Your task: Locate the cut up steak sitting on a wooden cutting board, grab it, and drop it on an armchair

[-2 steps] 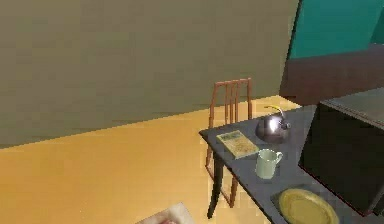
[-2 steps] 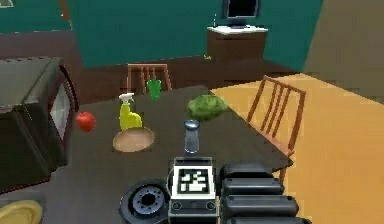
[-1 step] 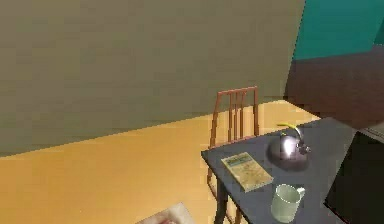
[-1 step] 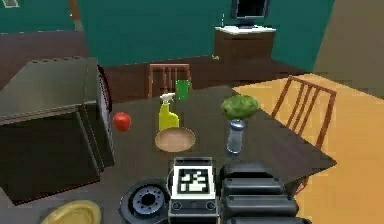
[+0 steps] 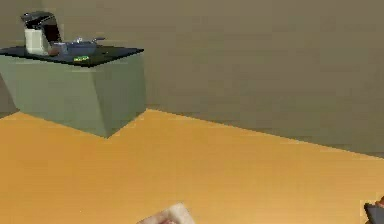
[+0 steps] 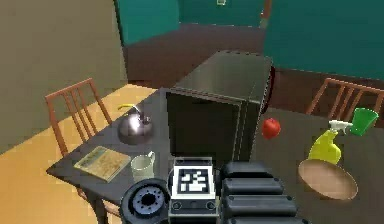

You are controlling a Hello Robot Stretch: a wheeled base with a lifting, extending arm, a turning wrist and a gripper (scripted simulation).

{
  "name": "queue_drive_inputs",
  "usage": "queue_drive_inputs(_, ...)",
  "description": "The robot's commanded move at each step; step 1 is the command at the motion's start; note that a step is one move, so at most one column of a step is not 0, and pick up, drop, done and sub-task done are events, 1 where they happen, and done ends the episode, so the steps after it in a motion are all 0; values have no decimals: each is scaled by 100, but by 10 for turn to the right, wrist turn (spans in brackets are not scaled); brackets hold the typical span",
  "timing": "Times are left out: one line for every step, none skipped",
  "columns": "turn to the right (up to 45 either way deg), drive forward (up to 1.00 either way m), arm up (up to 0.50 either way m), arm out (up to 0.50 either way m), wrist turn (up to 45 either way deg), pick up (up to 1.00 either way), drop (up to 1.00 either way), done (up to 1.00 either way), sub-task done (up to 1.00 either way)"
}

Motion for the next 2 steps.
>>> queue_drive_inputs(-450, 0, 0, 0, 0, 0, 0, 0, 0)
queue_drive_inputs(-180, 0, 0, 0, 0, 0, 0, 0, 0)
